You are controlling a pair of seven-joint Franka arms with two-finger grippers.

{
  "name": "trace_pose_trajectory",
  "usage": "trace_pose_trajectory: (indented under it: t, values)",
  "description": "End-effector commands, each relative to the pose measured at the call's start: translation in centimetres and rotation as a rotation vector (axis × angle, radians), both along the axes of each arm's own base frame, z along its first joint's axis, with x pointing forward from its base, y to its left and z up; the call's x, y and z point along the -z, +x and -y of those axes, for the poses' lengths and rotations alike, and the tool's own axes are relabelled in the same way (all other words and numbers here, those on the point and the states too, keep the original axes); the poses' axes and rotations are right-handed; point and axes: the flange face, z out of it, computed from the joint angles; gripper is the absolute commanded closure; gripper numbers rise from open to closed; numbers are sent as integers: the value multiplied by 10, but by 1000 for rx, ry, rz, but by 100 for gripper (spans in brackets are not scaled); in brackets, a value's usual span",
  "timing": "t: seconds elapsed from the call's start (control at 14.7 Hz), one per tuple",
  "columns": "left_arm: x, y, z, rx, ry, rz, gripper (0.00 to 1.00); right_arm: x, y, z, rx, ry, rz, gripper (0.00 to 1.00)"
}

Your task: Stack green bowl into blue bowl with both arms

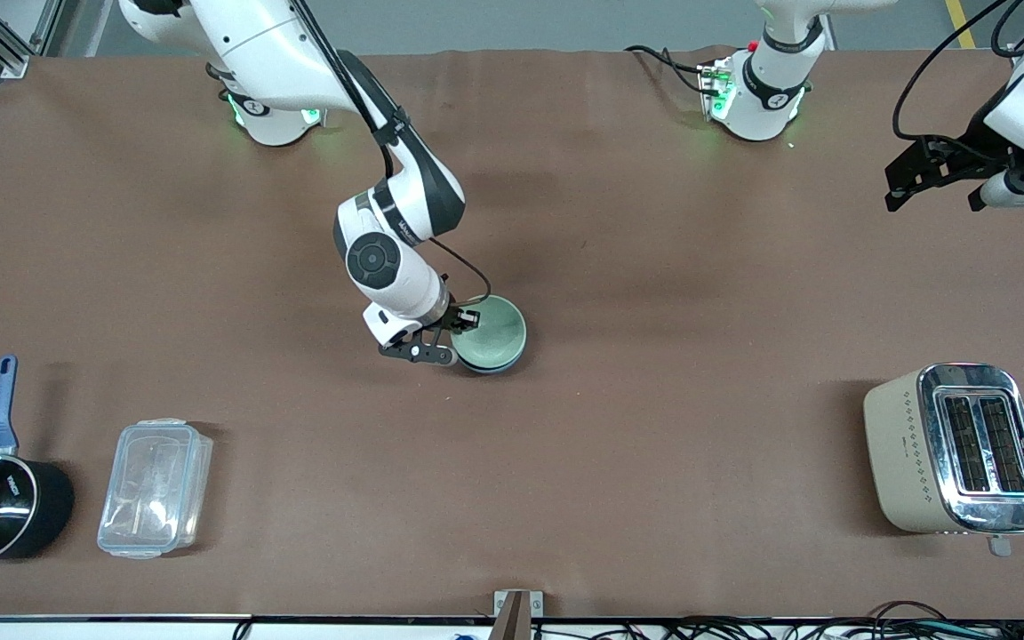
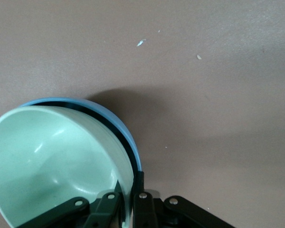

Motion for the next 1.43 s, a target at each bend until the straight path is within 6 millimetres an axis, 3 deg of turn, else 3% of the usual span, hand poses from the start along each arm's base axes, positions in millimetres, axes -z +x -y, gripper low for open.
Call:
trace_pose_trajectory:
  t: [0.0,0.07,0.14,0.27,0.48,0.68,0.88,1.15,1.36]
  values:
    - [-4,6,0,2,-20,6,0,-4,-3,-1,13,-1,3,52]
    - [-4,8,-1,-2,-21,8,0,-8,-1,-1,13,4,11,14]
    - [-2,10,0,1,-21,3,0,-17,4,0,9,11,20,0]
    - [-1,10,-1,7,-19,3,0,-35,12,8,15,13,21,0]
    - [-6,16,0,6,-19,14,0,-96,35,51,26,-32,88,0]
    - [-6,16,-1,6,-15,16,0,-166,63,125,104,-65,170,0]
    - [-10,15,-2,4,-12,23,0,-216,74,214,82,-124,185,0]
    - [-10,14,-2,5,-12,10,0,-260,70,298,35,-191,199,0]
    - [-8,13,-1,7,-13,4,0,-298,55,344,40,-218,195,0]
